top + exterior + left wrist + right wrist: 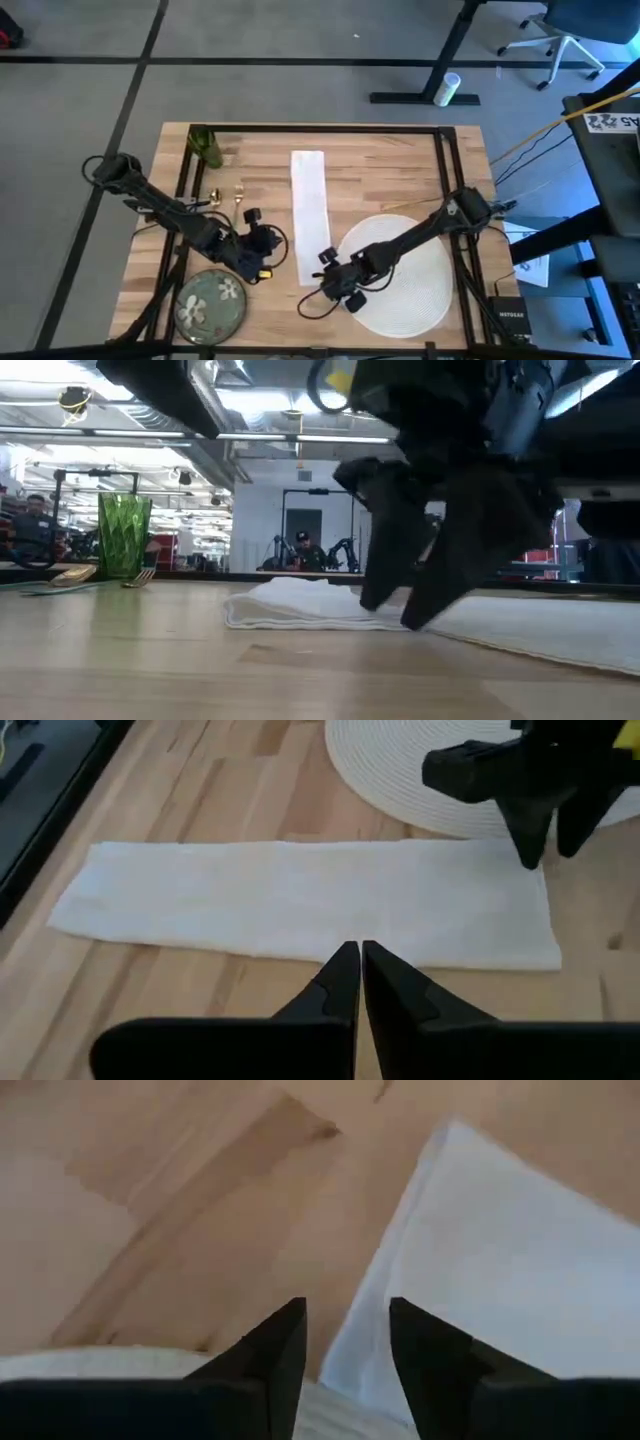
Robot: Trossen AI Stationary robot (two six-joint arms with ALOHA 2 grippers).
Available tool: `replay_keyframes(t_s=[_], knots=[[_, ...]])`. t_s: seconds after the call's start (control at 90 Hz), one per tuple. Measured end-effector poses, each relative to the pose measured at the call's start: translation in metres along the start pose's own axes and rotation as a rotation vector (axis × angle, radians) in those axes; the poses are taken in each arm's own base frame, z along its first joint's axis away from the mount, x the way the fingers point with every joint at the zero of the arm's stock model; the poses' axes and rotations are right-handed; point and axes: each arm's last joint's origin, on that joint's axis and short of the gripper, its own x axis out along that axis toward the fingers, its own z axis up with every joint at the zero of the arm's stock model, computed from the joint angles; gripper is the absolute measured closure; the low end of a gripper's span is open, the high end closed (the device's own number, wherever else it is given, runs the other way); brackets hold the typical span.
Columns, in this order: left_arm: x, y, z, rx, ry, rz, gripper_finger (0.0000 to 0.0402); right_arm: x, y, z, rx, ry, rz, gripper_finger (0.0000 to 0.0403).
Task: Set table place
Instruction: Fold the white table napkin
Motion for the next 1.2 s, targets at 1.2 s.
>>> replay_keyframes(t_s=[1.2], knots=[[-0.0024,-0.0028,-0.0020,-0.009,0.002,-0.008,0.0402,0.0008,-0.0040,0.0019,0.040,0.066,-0.098,0.0400]])
